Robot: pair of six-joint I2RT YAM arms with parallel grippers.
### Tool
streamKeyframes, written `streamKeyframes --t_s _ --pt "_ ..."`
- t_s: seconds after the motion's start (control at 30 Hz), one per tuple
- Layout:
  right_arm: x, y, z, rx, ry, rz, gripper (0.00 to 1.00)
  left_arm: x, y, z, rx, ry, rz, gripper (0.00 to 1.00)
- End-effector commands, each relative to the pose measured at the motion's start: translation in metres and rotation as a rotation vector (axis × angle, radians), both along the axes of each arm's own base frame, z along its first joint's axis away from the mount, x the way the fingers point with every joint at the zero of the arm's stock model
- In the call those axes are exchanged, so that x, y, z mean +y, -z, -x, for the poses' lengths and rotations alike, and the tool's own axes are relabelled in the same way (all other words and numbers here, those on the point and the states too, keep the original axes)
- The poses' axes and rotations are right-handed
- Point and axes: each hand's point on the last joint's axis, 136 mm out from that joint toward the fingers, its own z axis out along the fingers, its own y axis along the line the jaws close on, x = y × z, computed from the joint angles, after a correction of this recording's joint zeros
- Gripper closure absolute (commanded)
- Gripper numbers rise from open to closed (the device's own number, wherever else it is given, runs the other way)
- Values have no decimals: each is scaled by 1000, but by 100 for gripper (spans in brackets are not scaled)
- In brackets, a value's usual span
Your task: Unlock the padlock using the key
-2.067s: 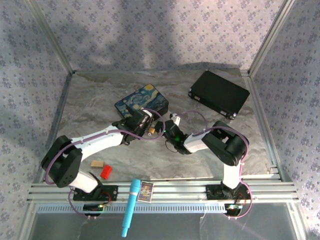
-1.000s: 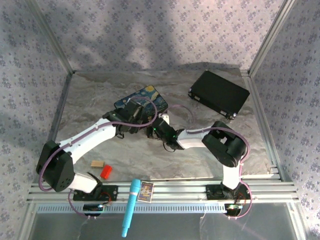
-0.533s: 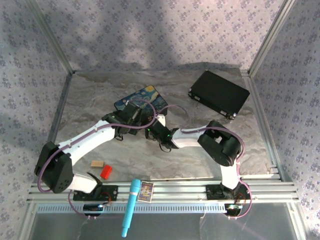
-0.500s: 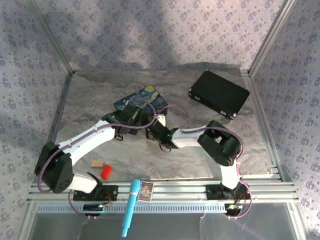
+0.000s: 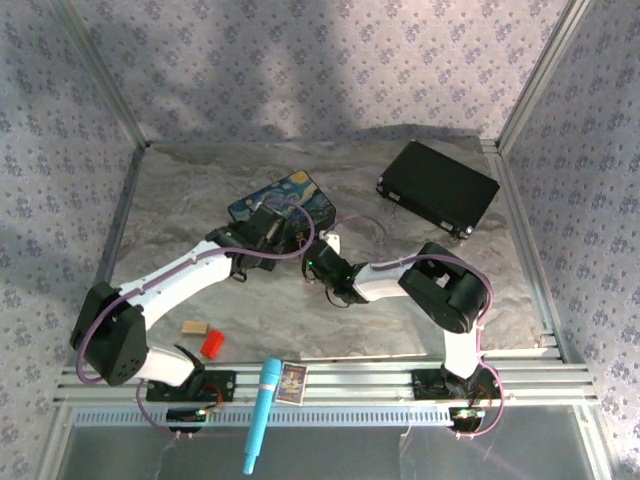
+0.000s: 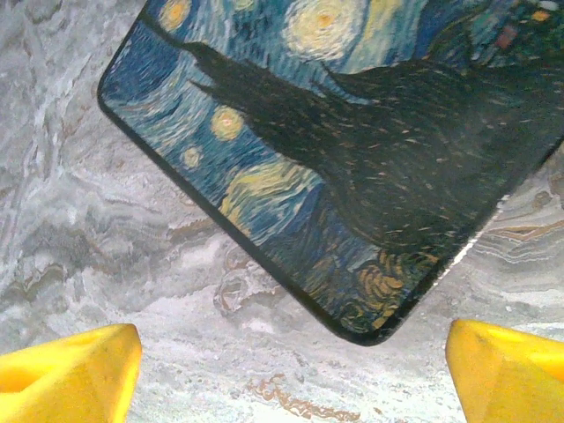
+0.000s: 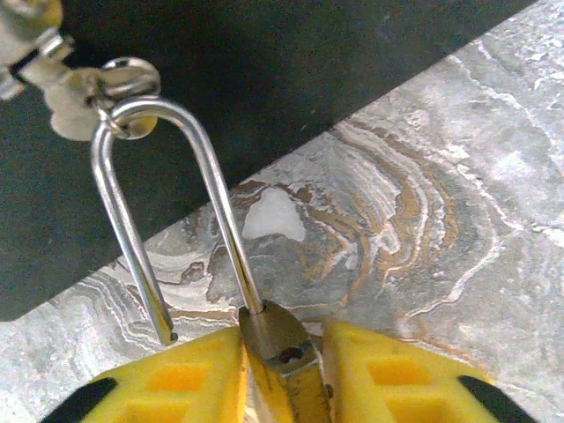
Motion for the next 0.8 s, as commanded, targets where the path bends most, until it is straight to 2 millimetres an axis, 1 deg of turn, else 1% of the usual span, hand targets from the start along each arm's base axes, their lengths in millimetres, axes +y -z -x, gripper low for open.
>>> streamKeyframes --t_s 0.0,0.03,0.07,0.2,0.27,0.33,0.5,0.57,0.63,0.7,0.77 --pt "10 23 22 82 -126 -70 81 -12 6 -5 3 87 -102 11" --pt "12 22 21 81 -139 -93 84 -14 9 -6 6 101 -123 11" --pt "16 19 20 81 -157 -121 86 -16 14 -7 20 117 -145 11" --pt "22 15 19 63 -189 -158 88 -23 27 -14 54 175 -206 11" --pt "23 14 18 61 -188 -172 88 -25 27 -16 66 180 -226 12" --pt "23 15 18 64 -178 -195 90 -27 23 -17 67 175 -228 14" --pt "16 15 16 64 -151 -244 93 -31 -9 -20 -2 152 -157 15" --pt "14 14 16 58 -142 -256 94 -37 -11 -22 -1 178 -155 15" --pt "13 14 14 55 -124 -259 95 -41 -5 -26 26 194 -187 15" --pt "10 13 13 43 -89 -274 96 -49 7 -29 47 223 -233 15" --pt "6 13 12 45 -59 -303 97 -50 19 -31 77 230 -260 17"
